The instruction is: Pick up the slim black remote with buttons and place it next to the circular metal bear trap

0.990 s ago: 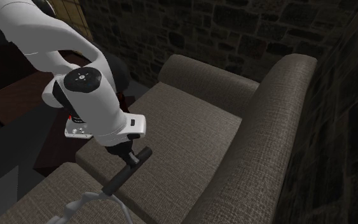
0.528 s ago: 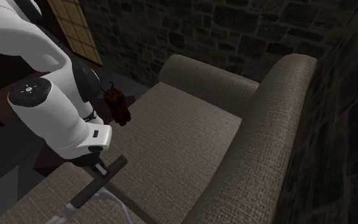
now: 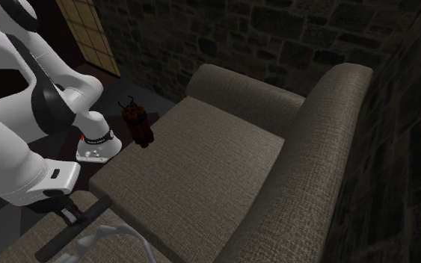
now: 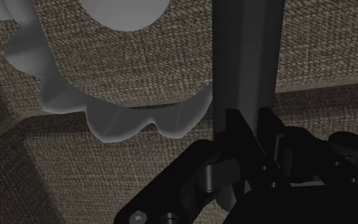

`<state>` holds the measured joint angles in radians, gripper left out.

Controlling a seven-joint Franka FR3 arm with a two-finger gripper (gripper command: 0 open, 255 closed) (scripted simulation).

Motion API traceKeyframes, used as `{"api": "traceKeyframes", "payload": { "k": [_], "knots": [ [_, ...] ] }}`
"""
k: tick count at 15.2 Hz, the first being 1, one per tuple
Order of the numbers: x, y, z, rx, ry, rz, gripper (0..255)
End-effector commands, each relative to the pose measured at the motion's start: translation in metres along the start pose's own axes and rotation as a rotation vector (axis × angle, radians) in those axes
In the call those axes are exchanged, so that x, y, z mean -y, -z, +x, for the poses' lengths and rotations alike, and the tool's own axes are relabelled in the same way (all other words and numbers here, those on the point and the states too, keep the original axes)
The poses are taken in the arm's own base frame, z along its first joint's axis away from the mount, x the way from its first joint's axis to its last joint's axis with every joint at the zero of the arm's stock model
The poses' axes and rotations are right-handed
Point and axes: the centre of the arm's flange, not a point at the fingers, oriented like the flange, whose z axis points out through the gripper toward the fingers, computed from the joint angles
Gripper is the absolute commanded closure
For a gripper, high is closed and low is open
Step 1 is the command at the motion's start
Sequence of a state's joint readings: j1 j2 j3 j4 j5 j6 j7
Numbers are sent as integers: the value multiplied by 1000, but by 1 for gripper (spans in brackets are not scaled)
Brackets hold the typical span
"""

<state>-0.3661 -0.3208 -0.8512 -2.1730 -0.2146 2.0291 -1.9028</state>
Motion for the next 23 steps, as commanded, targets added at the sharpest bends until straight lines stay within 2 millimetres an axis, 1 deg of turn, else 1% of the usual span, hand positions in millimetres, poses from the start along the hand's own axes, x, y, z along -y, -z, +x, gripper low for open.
{"api": "traceKeyframes", "payload": {
  "k": [1, 21, 22, 23],
  "knots": [
    [13, 3, -24, 0, 1, 0, 255],
    [146, 17, -252, 0, 1, 0, 255],
    [152, 18, -262, 0, 1, 0, 255],
    [152, 13, -262, 0, 1, 0, 255]
  ]
}}
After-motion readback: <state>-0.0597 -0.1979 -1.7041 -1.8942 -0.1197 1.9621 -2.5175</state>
